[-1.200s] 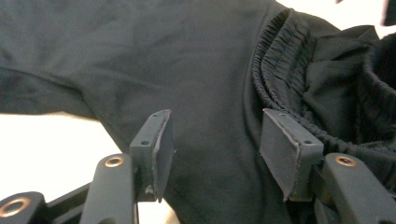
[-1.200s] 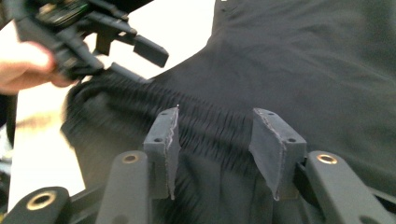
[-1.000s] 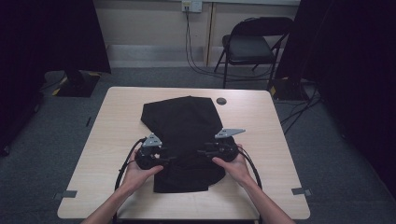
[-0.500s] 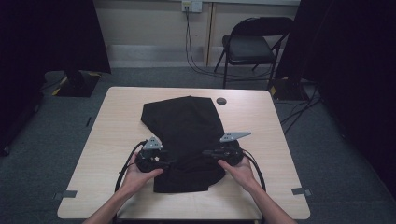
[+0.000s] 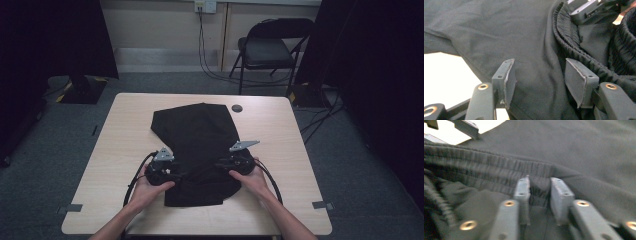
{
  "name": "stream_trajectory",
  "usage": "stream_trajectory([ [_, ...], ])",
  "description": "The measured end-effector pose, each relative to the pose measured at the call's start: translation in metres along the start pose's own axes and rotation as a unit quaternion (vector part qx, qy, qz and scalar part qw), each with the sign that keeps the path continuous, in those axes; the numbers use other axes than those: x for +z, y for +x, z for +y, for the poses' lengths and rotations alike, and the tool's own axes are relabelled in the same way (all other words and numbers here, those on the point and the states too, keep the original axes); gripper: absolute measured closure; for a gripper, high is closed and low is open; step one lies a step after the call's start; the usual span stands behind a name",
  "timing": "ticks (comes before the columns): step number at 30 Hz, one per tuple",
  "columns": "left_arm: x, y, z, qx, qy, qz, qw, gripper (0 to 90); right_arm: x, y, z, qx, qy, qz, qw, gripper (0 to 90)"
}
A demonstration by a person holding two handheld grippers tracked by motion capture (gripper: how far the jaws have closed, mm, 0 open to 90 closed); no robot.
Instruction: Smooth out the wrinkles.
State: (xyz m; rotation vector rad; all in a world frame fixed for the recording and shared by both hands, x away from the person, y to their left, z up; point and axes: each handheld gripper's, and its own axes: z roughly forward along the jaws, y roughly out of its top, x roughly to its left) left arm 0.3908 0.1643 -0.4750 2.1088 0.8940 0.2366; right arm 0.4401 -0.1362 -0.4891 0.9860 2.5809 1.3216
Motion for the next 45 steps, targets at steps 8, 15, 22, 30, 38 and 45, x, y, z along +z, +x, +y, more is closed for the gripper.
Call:
stream_trajectory([
  [8, -0.005, -0.002, 0.001, 0.001, -0.012, -0.003, 0.9999, 40.9, -0.037, 0.022, 0.004, -0.018, -0.044, 0.033, 0.9983, 79.4],
  [15, -0.007, -0.006, 0.004, 0.005, -0.02, -0.005, 0.9998, 39.3, -0.069, 0.046, -0.017, -0.036, -0.041, 0.054, 0.9971, 79.9],
  [22, -0.011, -0.023, 0.005, 0.026, -0.018, -0.029, 0.9991, 37.7, -0.09, 0.06, -0.03, -0.041, -0.052, 0.063, 0.9958, 58.0],
  [30, -0.002, -0.043, -0.007, 0.069, 0.047, -0.048, 0.9954, 37.6, -0.071, 0.058, -0.018, -0.028, -0.061, 0.049, 0.9965, 60.6],
  [38, 0.001, -0.038, -0.021, 0.044, 0.069, -0.052, 0.9952, 37.2, -0.035, 0.065, -0.043, -0.049, 0.04, 0.03, 0.9976, 55.9],
  [45, -0.016, -0.039, -0.014, 0.035, 0.061, -0.066, 0.9953, 46.8, -0.041, 0.08, -0.048, -0.073, 0.067, 0.032, 0.9946, 53.4],
])
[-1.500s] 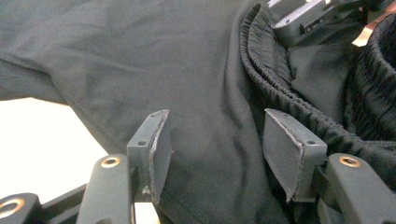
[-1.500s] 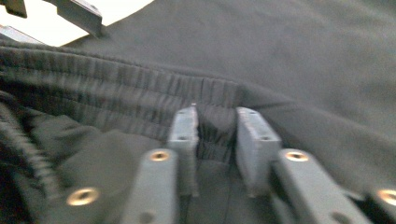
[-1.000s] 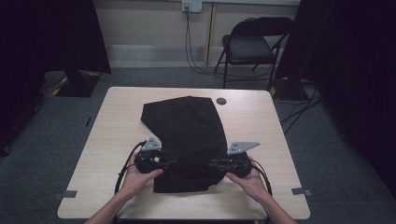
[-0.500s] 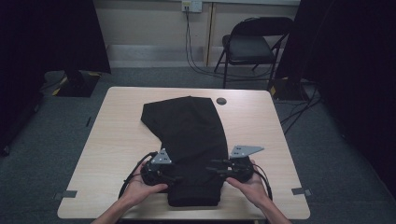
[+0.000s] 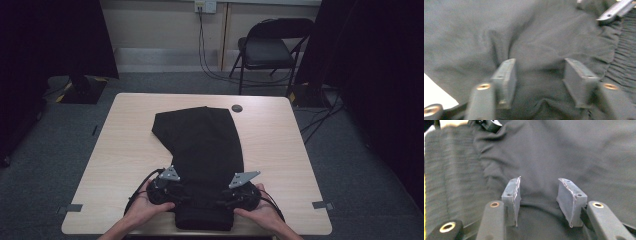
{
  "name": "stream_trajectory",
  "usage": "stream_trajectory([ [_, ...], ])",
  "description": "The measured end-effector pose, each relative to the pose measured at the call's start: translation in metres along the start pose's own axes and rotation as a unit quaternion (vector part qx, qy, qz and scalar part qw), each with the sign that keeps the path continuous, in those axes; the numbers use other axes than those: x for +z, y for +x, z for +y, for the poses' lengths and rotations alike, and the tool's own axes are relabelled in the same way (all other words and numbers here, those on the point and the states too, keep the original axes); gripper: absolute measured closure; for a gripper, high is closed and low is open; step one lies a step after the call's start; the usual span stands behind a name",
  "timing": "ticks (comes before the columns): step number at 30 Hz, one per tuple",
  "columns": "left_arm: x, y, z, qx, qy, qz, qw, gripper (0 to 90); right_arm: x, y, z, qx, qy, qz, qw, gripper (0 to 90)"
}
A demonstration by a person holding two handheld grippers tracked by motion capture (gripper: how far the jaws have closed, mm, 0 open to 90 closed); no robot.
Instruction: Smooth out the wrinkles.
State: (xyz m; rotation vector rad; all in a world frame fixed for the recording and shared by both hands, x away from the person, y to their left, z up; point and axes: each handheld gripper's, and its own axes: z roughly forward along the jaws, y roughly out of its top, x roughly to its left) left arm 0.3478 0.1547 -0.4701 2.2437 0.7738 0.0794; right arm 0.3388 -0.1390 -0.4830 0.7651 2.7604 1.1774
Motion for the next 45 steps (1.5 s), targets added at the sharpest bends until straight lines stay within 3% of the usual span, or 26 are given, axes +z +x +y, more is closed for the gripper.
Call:
stream_trajectory([
  [3, -0.008, 0.015, 0.008, -0.018, -0.037, 0.025, 0.9989, 56.6, -0.007, -0.01, 0.009, 0.021, -0.044, -0.016, 0.9987, 54.1],
  [6, -0.005, 0.033, 0.017, -0.021, -0.038, 0.05, 0.9978, 59.7, -0.01, -0.03, 0.022, 0.034, -0.072, -0.046, 0.9958, 56.4],
  [7, 0.001, 0.043, 0.021, -0.032, -0.033, 0.06, 0.9971, 59.6, -0.009, -0.035, 0.025, 0.038, -0.076, -0.05, 0.9951, 57.0],
  [12, 0.023, 0.073, 0.03, -0.052, -0.031, 0.093, 0.9938, 51.6, 0.011, -0.073, 0.042, 0.056, -0.072, -0.097, 0.9911, 58.2],
  [14, 0.028, 0.077, 0.028, -0.059, -0.026, 0.098, 0.9931, 52.1, 0.023, -0.088, 0.045, 0.056, -0.06, -0.113, 0.9903, 57.4],
  [16, 0.032, 0.075, 0.024, -0.044, -0.023, 0.106, 0.9931, 52.7, 0.03, -0.098, 0.043, 0.074, -0.057, -0.117, 0.9887, 56.1],
  [18, 0.034, 0.069, 0.021, -0.028, -0.025, 0.125, 0.9915, 52.3, 0.033, -0.102, 0.04, 0.075, -0.047, -0.124, 0.9884, 53.9],
  [25, 0.032, 0.047, 0.014, -0.012, -0.017, 0.109, 0.9938, 50.3, 0.026, -0.096, 0.028, 0.063, -0.038, -0.134, 0.9882, 52.6],
  [28, 0.03, 0.038, 0.01, -0.003, -0.015, 0.1, 0.9949, 49.9, 0.02, -0.092, 0.021, 0.067, -0.039, -0.118, 0.99, 53.3],
  [30, 0.03, 0.034, 0.007, -0.01, -0.02, 0.09, 0.9957, 49.4, 0.015, -0.092, 0.016, 0.077, -0.045, -0.104, 0.9906, 53.6],
  [32, 0.029, 0.03, 0.007, -0.004, -0.016, 0.085, 0.9962, 49.1, 0.011, -0.088, 0.01, 0.069, -0.045, -0.101, 0.9915, 53.7],
  [37, 0.028, 0.025, 0.005, -0.008, -0.016, 0.071, 0.9973, 48.5, 0.006, -0.073, 0.003, 0.043, -0.031, -0.12, 0.9913, 53.5],
  [45, 0.025, 0.019, 0.003, -0.025, -0.012, 0.057, 0.998, 46.7, 0.003, -0.065, 0.0, 0.044, -0.028, -0.118, 0.9916, 53.4],
])
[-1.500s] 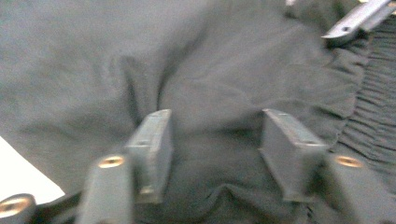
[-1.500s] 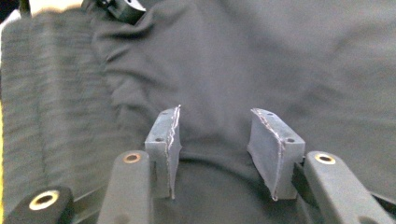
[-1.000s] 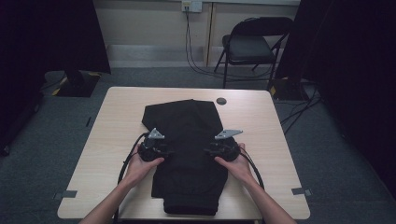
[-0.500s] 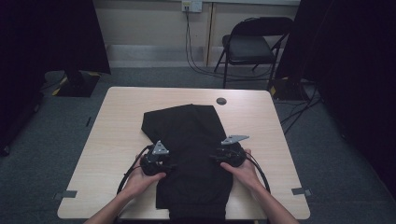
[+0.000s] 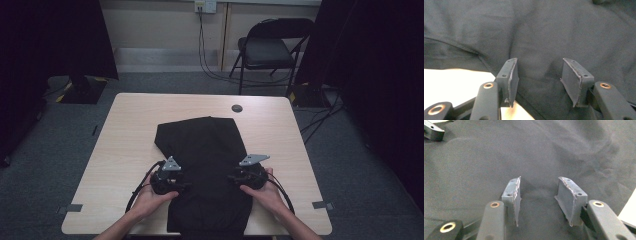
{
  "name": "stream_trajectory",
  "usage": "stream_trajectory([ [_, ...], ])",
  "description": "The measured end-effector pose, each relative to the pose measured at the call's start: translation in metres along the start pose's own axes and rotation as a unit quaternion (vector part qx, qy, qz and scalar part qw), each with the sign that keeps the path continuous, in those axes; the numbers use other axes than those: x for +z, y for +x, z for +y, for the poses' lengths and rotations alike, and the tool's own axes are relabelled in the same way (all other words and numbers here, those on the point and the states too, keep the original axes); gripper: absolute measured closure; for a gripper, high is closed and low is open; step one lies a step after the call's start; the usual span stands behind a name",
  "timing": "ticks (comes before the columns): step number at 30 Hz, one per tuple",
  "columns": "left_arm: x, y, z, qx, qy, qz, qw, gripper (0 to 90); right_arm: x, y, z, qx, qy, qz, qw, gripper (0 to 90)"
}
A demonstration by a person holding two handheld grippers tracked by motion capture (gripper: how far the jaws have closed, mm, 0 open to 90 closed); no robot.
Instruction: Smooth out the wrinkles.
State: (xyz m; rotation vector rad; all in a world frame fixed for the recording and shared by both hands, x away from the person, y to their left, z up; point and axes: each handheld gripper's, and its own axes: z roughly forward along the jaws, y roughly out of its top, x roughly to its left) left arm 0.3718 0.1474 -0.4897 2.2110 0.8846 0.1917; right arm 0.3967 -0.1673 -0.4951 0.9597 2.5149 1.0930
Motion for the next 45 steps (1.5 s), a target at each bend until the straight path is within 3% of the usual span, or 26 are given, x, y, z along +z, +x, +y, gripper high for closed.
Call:
stream_trajectory([
  [2, -0.002, -0.001, 0.002, 0.0, 0.008, -0.012, 0.9999, 48.3, -0.003, 0.002, -0.002, 0.0, 0.001, 0.007, 1.0, 53.4],
  [4, -0.005, 0.003, 0.005, -0.004, -0.002, -0.018, 0.9998, 50.0, -0.005, 0.003, -0.004, 0.002, 0.004, 0.016, 0.9999, 53.3],
  [6, -0.009, 0.008, 0.009, -0.012, -0.021, -0.014, 0.9996, 51.4, -0.009, 0.008, -0.007, -0.013, 0.007, 0.018, 0.9997, 53.1],
  [9, -0.013, 0.022, 0.02, -0.015, -0.036, 0.009, 0.9992, 51.5, -0.011, 0.018, -0.01, -0.043, 0.007, 0.02, 0.9988, 53.2],
  [12, -0.013, 0.038, 0.028, -0.027, -0.047, 0.031, 0.998, 51.9, -0.011, 0.023, -0.01, -0.05, 0.008, 0.029, 0.9983, 53.2],
  [15, -0.01, 0.054, 0.031, -0.035, -0.042, 0.047, 0.9974, 51.7, -0.012, 0.024, -0.009, -0.038, 0.015, 0.039, 0.9984, 53.0],
  [17, -0.008, 0.063, 0.032, -0.048, -0.054, 0.058, 0.9957, 51.2, -0.012, 0.023, -0.007, -0.03, 0.019, 0.044, 0.9984, 51.7],
  [20, -0.001, 0.075, 0.029, -0.073, -0.058, 0.069, 0.9932, 51.1, -0.017, 0.014, 0.005, -0.011, -0.02, 0.026, 0.9994, 54.7],
  [21, 0.002, 0.078, 0.027, -0.07, -0.055, 0.075, 0.9932, 51.2, -0.017, 0.008, 0.009, -0.005, -0.032, 0.016, 0.9993, 56.9],
  [23, 0.005, 0.08, 0.027, -0.072, -0.055, 0.082, 0.9925, 52.8, -0.014, -0.004, 0.019, 0.008, -0.05, -0.005, 0.9987, 60.7],
  [25, 0.01, 0.079, 0.025, -0.054, -0.035, 0.092, 0.9937, 53.0, -0.008, -0.016, 0.026, 0.016, -0.057, -0.028, 0.9979, 65.2],
  [29, 0.015, 0.075, 0.023, -0.021, -0.024, 0.106, 0.9938, 53.1, 0.015, -0.038, 0.038, 0.031, -0.044, -0.07, 0.9961, 67.5],
  [32, 0.014, 0.075, 0.021, -0.024, -0.028, 0.102, 0.9941, 53.3, 0.03, -0.048, 0.044, 0.036, -0.041, -0.087, 0.9947, 66.9],
  [35, 0.014, 0.075, 0.021, -0.02, -0.028, 0.101, 0.9942, 53.4, 0.041, -0.056, 0.046, 0.043, -0.036, -0.1, 0.9934, 65.9],
  [38, 0.011, 0.074, 0.019, -0.02, -0.022, 0.102, 0.9943, 53.7, 0.046, -0.061, 0.039, 0.051, -0.032, -0.098, 0.9934, 64.5],
  [39, 0.009, 0.073, 0.018, -0.017, -0.02, 0.103, 0.9944, 53.9, 0.044, -0.063, 0.037, 0.058, -0.033, -0.094, 0.9934, 64.6],
  [45, -0.003, 0.064, 0.002, -0.016, -0.023, 0.09, 0.9955, 54.1, 0.026, -0.061, 0.027, 0.045, -0.007, -0.088, 0.9951, 64.8],
])
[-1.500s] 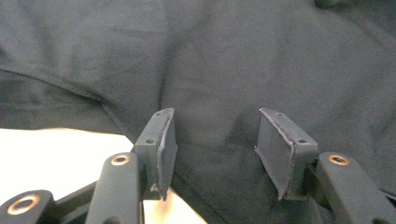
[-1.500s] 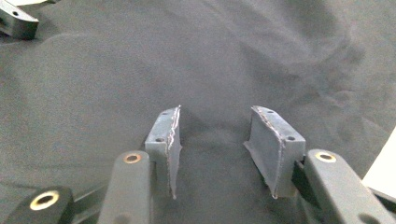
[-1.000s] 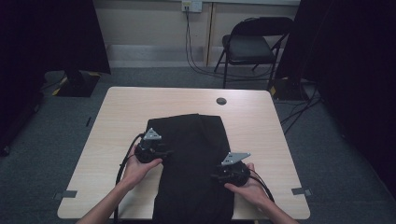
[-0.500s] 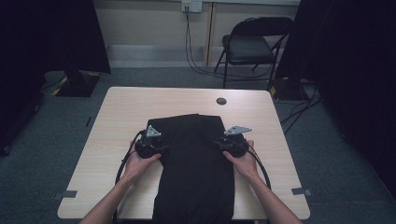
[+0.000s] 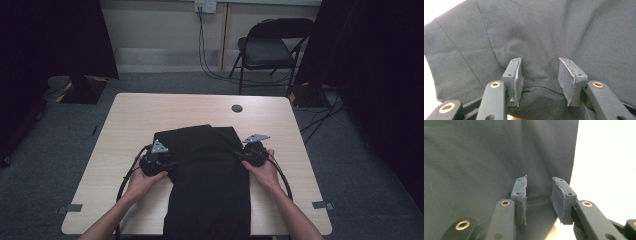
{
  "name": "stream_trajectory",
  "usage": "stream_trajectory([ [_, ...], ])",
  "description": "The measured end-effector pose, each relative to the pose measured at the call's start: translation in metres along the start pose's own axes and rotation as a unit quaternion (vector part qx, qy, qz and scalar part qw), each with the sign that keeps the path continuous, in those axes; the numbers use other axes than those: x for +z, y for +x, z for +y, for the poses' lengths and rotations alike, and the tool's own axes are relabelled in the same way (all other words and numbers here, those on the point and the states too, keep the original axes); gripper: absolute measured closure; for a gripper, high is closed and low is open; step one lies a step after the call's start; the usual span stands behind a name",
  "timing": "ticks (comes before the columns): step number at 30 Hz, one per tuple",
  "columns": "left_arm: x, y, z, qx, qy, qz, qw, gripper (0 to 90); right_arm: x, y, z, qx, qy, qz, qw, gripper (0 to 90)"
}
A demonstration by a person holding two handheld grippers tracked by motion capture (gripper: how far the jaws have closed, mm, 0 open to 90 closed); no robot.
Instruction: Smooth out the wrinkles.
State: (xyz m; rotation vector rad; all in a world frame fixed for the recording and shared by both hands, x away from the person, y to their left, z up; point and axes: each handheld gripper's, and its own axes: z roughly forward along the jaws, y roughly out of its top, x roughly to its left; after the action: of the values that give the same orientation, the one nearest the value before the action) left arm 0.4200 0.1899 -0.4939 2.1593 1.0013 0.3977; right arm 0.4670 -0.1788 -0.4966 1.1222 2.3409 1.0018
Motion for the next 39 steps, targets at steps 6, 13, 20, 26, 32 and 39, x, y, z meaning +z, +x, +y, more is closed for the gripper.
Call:
stream_trajectory([
  [6, -0.017, -0.02, -0.012, 0.008, 0.016, -0.026, 0.9995, 53.7, -0.021, 0.014, -0.017, -0.015, 0.012, 0.019, 0.9996, 64.7],
  [13, -0.027, -0.03, -0.019, 0.005, 0.025, -0.07, 0.9972, 52.4, -0.048, 0.035, -0.037, -0.035, 0.026, 0.042, 0.9982, 64.4],
  [20, -0.036, -0.015, -0.005, -0.019, -0.007, -0.062, 0.9979, 49.2, -0.057, 0.041, -0.042, -0.037, 0.028, 0.042, 0.998, 56.7],
  [26, -0.035, 0.011, 0.015, -0.021, -0.027, -0.02, 0.9992, 45.9, -0.053, 0.026, -0.025, -0.013, -0.011, 0.037, 0.9992, 50.9],
  [32, -0.015, 0.037, 0.026, -0.052, -0.03, 0.006, 0.9982, 38.5, -0.042, 0.011, 0.001, 0.001, -0.04, 0.032, 0.9987, 39.7],
  [39, -0.004, 0.061, 0.042, -0.065, -0.02, 0.001, 0.9977, 33.5, -0.012, -0.014, 0.019, 0.038, -0.035, 0.03, 0.9982, 33.6],
])
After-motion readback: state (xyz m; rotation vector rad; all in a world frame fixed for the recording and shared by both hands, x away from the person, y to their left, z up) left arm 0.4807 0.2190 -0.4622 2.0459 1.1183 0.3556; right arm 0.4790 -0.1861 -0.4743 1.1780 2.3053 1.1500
